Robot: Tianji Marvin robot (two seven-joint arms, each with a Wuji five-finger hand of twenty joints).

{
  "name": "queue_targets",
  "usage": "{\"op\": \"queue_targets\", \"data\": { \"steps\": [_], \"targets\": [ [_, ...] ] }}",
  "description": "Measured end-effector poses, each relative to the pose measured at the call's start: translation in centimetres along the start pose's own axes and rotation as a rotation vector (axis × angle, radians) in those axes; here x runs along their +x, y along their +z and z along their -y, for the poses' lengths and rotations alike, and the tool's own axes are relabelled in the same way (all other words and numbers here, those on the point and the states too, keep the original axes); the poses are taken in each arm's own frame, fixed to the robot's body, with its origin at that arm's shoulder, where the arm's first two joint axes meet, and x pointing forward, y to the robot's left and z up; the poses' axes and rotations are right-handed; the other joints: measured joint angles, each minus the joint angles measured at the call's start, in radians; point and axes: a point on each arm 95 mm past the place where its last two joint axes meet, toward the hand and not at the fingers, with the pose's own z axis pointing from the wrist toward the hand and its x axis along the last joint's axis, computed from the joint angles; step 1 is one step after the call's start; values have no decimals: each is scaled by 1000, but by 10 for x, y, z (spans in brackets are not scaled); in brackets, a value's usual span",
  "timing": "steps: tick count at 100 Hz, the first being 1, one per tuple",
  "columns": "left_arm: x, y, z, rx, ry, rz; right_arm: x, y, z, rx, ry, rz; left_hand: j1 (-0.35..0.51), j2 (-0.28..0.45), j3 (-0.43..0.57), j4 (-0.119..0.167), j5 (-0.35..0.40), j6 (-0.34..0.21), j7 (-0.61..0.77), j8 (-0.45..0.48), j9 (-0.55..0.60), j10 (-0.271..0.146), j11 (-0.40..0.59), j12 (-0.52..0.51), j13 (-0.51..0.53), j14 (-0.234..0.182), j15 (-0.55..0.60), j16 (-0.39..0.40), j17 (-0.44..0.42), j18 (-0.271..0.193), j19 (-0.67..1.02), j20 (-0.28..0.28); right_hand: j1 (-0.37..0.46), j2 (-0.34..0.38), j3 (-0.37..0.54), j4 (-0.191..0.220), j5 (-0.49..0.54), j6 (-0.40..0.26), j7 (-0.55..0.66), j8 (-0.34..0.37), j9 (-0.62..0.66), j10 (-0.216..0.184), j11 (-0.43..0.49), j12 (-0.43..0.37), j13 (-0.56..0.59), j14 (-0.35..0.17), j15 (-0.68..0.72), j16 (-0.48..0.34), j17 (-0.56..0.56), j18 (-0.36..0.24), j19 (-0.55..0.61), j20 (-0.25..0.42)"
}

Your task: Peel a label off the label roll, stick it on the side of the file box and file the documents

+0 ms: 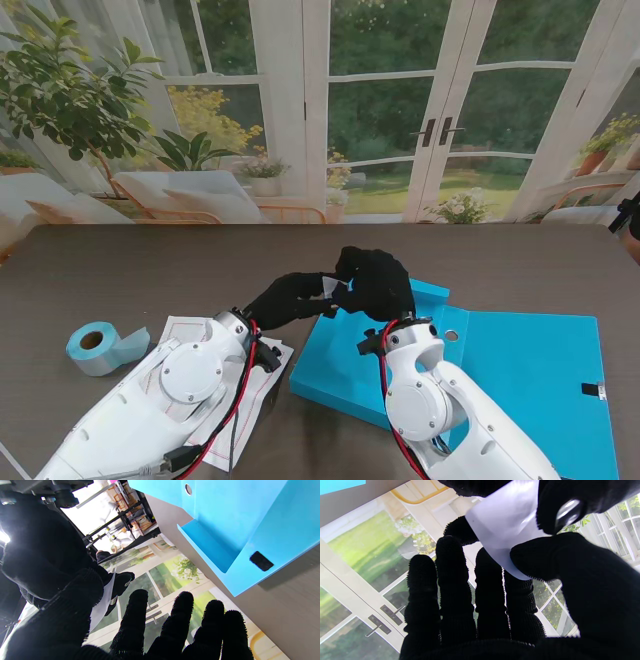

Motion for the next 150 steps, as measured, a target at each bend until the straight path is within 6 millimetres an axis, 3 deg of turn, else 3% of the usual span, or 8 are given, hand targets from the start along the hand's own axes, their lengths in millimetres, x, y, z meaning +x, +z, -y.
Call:
{"op": "queue_targets", "data": {
  "steps": [18, 33, 60, 83, 113, 122, 132, 150],
  "targets": [
    [1, 3, -3, 5, -23, -6, 1, -1, 1, 1, 14, 6, 49, -8, 24, 0, 82, 8, 77, 42, 44, -1, 21, 67, 1, 0, 60, 33, 0, 0, 62, 20, 0, 1, 0, 35, 0, 0, -10, 0, 0, 4, 0, 0, 0, 2, 0, 0, 0, 0, 0, 0],
    [1, 5, -5, 26, -32, -12, 1, -1, 2, 1, 30, 14, 110, -22, 80, 0, 160, 25, 163, 80, 96, -18, 71, 142, 36, -1, 139, 77, 4, 0, 148, 34, 36, 47, 69, 123, 4, -51, -25, -12, 0, 6, 0, 0, 0, 2, 0, 0, 0, 0, 0, 0],
    [1, 10, -8, 101, -106, -23, 1, -2, 3, 1, 36, 18, 330, -75, 0, -2, 273, 64, 437, 63, 206, -45, 221, 237, 136, 8, 285, 136, 65, 14, 317, 56, 33, 47, 78, 121, 14, -74, -23, -10, 0, 7, 0, 0, 0, 7, 9, 1, 0, 0, 0, 0],
    [2, 10, -9, 146, -109, -22, 0, -4, 4, 3, 38, 23, 387, -74, -5, -2, 321, 187, 587, 56, 312, -48, 260, 389, 216, 23, 377, 165, 129, 38, 424, 59, 33, 57, 78, 183, 15, -75, -23, -10, 0, 8, 0, 0, 0, 12, 2, 1, 0, 1, 0, 0],
    [2, 5, -9, 158, -162, -8, -2, -5, 3, 9, 21, 32, 403, -74, 25, -2, 334, 259, 638, 149, 398, -20, 260, 384, 289, 52, 426, 178, 192, 93, 475, 61, 32, 57, 73, 150, 16, -74, -25, -21, -25, 21, -26, -5, -2, 10, 2, 1, 0, 13, 0, 0],
    [2, 4, -9, 152, -167, -7, -2, -5, 3, 9, 18, 33, 402, -57, 23, -2, 334, 259, 609, 137, 398, -20, 255, 321, 289, 53, 426, 187, 184, 93, 476, 66, 32, 57, 73, 149, 16, -74, -25, -21, -25, 21, -26, -13, -2, 10, 1, 1, 0, 14, 0, 0],
    [3, 2, -9, 129, -174, -6, -3, -5, 3, 9, 17, 35, 402, -56, -20, -2, 319, 192, 562, 100, 375, -20, 250, 297, 277, 57, 426, 194, 166, 94, 476, 72, 32, 58, 75, 152, 18, -74, -25, -21, -25, 21, -26, -15, -2, 10, 1, 1, 0, 14, 0, 0],
    [2, -3, -8, 103, -136, -4, -3, -5, 3, 10, 19, 40, 382, -78, -2, -2, 242, 86, 370, 114, 271, -19, 248, 297, 255, 57, 427, 214, 142, 94, 477, 85, -18, 170, 100, 368, 19, -62, -27, -14, -25, 21, -25, -26, -2, 9, 1, 1, 0, 14, 0, 0]
  ]
}}
